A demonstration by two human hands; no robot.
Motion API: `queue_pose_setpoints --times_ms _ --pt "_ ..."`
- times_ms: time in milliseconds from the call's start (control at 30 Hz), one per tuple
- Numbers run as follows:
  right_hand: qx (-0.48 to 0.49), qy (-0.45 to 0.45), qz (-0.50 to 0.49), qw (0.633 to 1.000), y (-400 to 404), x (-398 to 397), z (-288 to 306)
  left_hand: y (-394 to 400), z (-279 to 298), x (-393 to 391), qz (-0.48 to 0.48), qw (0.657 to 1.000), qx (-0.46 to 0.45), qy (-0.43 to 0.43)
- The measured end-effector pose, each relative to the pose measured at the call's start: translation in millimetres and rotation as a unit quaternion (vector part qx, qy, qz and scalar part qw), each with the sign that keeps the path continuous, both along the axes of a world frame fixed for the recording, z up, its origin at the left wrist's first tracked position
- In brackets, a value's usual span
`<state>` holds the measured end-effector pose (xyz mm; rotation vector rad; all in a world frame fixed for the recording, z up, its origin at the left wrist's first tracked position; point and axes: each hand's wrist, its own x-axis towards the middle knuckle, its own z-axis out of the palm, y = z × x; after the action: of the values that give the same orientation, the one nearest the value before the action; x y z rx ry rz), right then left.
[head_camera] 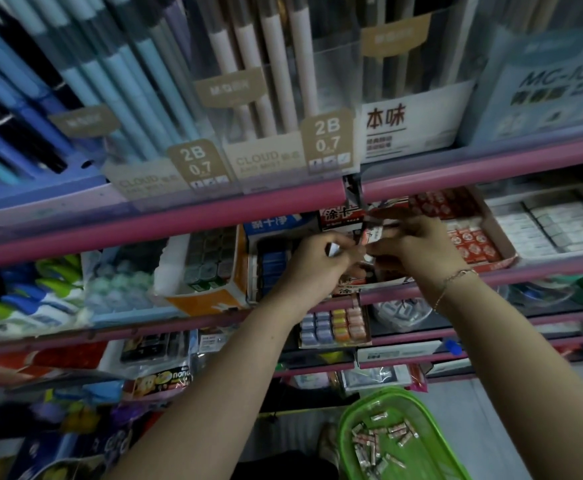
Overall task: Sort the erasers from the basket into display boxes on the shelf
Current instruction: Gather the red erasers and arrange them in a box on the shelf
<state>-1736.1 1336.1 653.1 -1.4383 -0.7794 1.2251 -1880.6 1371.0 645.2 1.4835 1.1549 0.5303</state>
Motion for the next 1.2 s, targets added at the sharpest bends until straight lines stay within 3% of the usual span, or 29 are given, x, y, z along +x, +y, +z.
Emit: queue_pose_setpoints --times_ms 133,267,333,367,433,467,533,800,933,1100,1200 --pt "-0.016 0.074 -0.057 0.996 1 -4 -12 1 -1 0 0.028 1.0 -0.005 0.001" --pt "-0.038 0.014 -0.033 0.999 4 -1 -11 0 -3 8 0.05 0.999 0.011 0.012" --pt "-0.02 -0.145 -0.038 0.989 10 9 -9 4 -5 9 0.023 0.988 0.121 0.088" --pt "-0.017 -0.274 -0.037 0.961 13 14 -9 7 -5 9 -0.003 0.965 0.207 0.16" --pt "-0.055 -0.484 -0.019 0.873 21 23 -9 13 -1 8 -0.061 0.882 0.343 0.318" --pt "-0.084 -0.524 -0.004 0.847 25 26 -9 17 1 8 -0.091 0.852 0.362 0.368" --pt "-0.106 -0.566 0.032 0.817 32 29 -10 22 1 7 -0.148 0.828 0.343 0.417" --pt "-0.062 -0.608 0.143 0.779 53 31 -15 23 -4 3 -0.177 0.84 0.317 0.404" --pt "-0.082 -0.605 0.13 0.781 51 25 -16 22 -4 4 -0.18 0.839 0.319 0.403" --pt "-0.042 -0.662 0.088 0.744 47 19 -28 22 -7 3 -0.179 0.836 0.309 0.417" --pt "-0.026 -0.65 0.029 0.759 45 16 -31 21 -9 2 -0.169 0.842 0.305 0.412"
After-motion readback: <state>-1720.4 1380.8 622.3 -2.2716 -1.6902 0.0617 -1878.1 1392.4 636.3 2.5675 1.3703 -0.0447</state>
